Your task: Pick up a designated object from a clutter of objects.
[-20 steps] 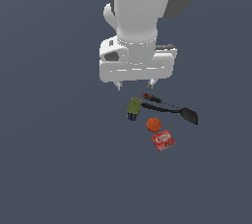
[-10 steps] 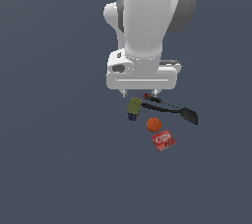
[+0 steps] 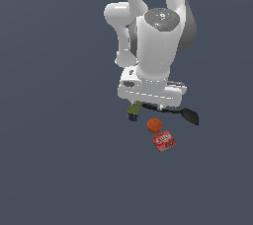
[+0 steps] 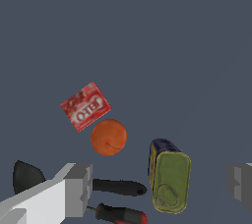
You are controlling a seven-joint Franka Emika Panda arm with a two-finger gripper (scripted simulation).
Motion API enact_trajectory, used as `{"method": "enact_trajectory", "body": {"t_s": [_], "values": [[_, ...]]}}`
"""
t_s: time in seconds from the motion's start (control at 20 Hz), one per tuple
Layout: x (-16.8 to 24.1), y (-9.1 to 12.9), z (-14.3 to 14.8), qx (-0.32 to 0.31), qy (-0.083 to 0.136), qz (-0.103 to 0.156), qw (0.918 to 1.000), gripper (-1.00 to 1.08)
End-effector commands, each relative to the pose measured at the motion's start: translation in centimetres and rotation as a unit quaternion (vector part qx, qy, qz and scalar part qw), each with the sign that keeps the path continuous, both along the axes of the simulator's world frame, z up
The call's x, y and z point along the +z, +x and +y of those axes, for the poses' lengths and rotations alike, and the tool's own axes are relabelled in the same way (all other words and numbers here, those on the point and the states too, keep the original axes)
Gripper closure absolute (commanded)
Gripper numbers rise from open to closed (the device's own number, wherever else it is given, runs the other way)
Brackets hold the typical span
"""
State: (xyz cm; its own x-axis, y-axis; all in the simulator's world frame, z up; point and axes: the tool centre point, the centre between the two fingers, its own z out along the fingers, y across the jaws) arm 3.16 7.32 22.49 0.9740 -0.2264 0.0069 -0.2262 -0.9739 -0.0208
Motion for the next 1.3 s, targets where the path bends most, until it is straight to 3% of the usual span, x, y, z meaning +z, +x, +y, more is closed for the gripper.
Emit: {"method": "enact_trajectory", "body": {"t_s": [0.0, 0.7, 1.25], "values": [[-1.5, 0.0, 0.8, -0.025, -0.001, 0.001, 0.9997, -0.92], [-9.4, -0.9, 4.8, -0.152, -0.006, 0.006, 0.9884, -0.92], [-12.5, -1.6, 6.3, -0.201, -0.008, 0.007, 0.9795, -0.92]]}}
